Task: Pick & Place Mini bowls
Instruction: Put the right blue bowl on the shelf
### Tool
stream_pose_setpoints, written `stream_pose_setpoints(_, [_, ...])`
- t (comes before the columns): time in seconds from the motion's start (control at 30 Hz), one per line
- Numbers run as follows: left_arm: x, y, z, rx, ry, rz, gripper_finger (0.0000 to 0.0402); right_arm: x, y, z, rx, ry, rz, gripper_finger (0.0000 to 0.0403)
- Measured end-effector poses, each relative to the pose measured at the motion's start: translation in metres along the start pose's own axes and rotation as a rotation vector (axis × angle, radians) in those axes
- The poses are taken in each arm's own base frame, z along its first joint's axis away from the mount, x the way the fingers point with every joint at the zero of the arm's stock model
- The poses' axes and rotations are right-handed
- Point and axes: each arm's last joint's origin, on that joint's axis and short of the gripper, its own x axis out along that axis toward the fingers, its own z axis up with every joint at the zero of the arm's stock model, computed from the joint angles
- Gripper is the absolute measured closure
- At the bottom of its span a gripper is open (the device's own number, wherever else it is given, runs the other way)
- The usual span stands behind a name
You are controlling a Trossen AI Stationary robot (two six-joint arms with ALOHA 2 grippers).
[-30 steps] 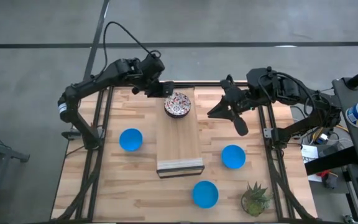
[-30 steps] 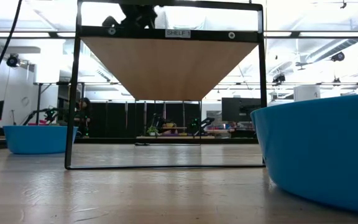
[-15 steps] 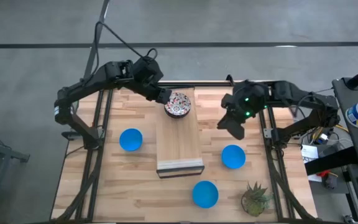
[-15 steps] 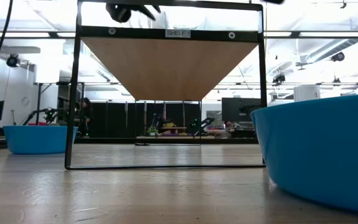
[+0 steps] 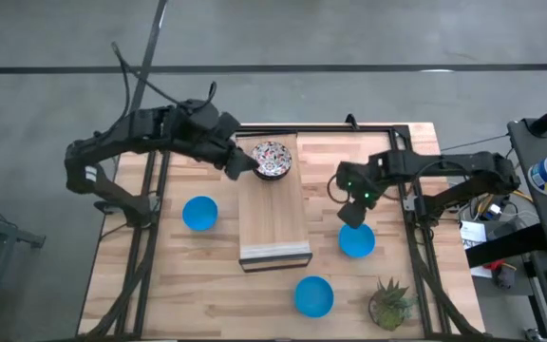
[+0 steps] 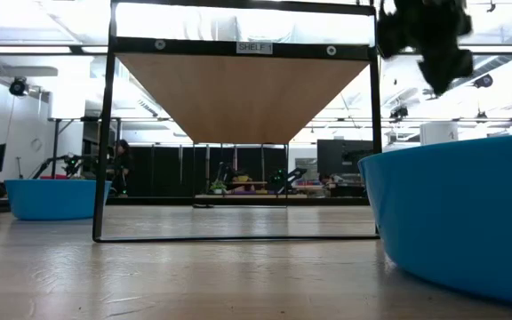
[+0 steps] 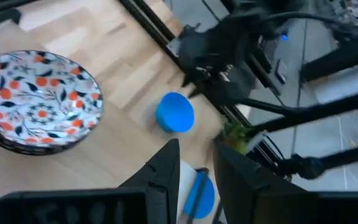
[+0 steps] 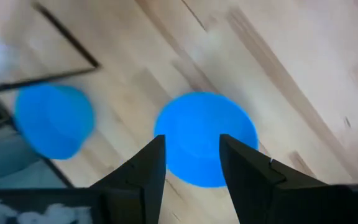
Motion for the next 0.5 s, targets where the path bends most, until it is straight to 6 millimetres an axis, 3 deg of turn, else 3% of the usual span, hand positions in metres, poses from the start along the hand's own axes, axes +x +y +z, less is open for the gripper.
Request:
stream_pose_setpoints(0.23, [-0.008, -0.006, -0.006, 0.025, -0.001, -0.029, 0.0313, 0.036, -0.023, -0.011, 0.122, 0.069, -0.135, 0.0257])
stream_pose_setpoints(0.5, [-0.009, -0.008, -0.006, 0.039, -0.012, -0.047, 0.0313, 0.068, -0.041, -0.02, 0.141, 0.115, -0.183, 0.0267])
